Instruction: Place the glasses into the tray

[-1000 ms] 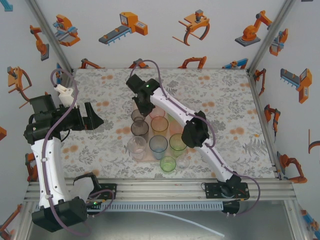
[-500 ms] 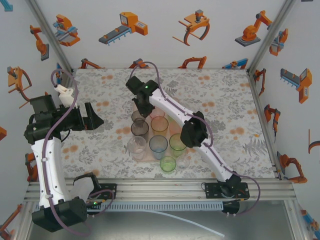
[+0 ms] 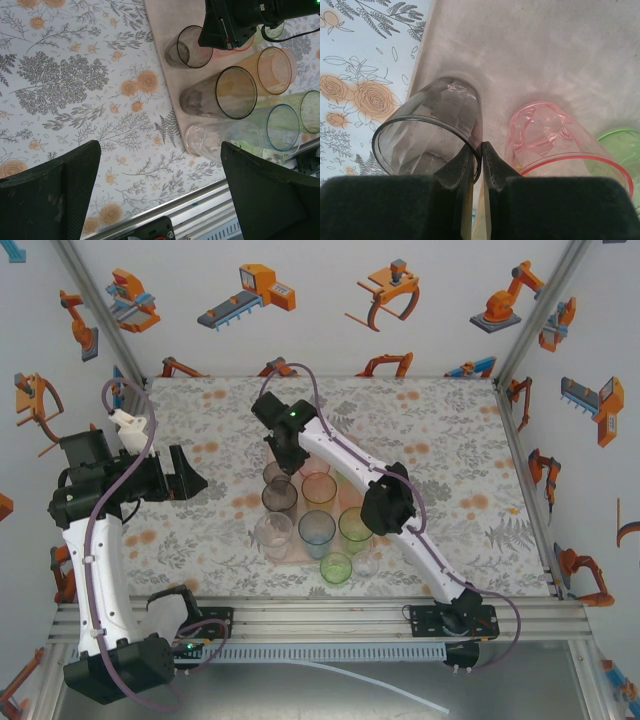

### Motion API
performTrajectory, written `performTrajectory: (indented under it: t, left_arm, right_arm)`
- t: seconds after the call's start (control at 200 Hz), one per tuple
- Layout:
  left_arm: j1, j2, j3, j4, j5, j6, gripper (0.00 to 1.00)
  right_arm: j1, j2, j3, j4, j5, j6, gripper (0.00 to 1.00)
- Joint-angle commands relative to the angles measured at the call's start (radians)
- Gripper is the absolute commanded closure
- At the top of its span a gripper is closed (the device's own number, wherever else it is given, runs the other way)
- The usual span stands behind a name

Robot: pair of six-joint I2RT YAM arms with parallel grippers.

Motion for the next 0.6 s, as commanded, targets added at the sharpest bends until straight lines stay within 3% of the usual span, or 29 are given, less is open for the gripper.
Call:
performTrajectory:
  t: [0.0, 0.596]
  left_arm:
    - [0.008, -0.015, -0.009, 0.014, 0.024, -0.006, 0.03]
    - [0.01, -0.015, -0.006, 0.016, 0.028, -0.007, 0.03]
  right_arm:
    - [0.009, 0.017, 0.041, -0.019, 0.003, -0.017, 0.84]
    - [0.009, 0.0, 0.053, -0.02, -0.008, -0.011, 0.76]
